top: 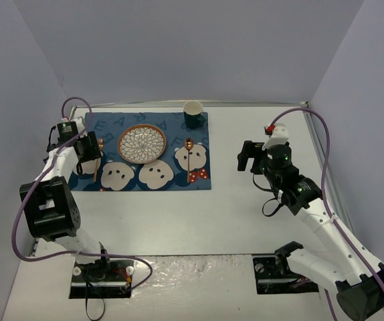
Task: Set the dinner table for one person
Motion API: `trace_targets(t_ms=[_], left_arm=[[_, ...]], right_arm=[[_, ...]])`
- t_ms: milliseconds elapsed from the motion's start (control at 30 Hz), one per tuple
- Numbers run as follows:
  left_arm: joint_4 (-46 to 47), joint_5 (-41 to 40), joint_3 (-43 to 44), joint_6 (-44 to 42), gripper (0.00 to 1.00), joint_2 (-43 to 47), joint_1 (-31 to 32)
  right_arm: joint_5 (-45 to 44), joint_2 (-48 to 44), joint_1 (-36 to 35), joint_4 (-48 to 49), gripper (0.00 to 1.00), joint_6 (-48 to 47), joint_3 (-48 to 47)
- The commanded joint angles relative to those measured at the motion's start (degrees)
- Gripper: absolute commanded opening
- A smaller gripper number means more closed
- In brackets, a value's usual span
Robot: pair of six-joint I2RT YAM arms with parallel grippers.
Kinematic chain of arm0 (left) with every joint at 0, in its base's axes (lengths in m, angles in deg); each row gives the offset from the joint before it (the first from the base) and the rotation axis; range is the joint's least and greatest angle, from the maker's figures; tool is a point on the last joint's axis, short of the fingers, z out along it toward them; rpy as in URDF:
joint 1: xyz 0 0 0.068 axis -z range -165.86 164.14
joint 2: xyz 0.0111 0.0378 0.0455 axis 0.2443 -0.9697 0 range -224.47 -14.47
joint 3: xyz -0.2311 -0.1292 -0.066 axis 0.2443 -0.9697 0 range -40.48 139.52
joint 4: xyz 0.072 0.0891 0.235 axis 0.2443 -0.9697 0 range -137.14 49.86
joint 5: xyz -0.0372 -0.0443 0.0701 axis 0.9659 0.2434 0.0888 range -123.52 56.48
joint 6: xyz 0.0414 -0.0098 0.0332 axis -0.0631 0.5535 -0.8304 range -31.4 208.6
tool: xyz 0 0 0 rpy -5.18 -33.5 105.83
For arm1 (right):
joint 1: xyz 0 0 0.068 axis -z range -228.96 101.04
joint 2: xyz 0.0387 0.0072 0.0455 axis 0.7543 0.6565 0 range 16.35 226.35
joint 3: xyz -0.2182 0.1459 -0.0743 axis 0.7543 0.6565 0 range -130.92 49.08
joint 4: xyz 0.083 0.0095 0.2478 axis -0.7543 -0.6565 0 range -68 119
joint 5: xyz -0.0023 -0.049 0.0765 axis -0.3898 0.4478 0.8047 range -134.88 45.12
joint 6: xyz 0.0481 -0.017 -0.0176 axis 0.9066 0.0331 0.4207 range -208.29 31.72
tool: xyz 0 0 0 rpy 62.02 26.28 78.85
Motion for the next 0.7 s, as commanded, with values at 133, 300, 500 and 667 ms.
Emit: trace_targets(t_ms=[133,300,500,667], left_arm=[[1.57,-5.8,2.53,-6.97,0.57,-5.01,1.77],[1.75,-8.18,-0.87,-8.83,0.63,-4.97,3.52],[0.76,-11.51,-2.07,-9.34,0.68,-4.36,3.77],[0.35,-14.82,-2.87,-9.3,0.69,-4.59,3.69]], right_arm=[[-1.88,-0.93,0.01,4.53,0.88,-1.51,1.38],[-2.03,-1.01,0.05,4.53,0.88,-1.64,1.83],[-1.25,-1.17,0.1,4.53,0.88,-1.77,1.96],[-0.85,-1.69,0.1,4.61,0.88,-1.69,2.25]])
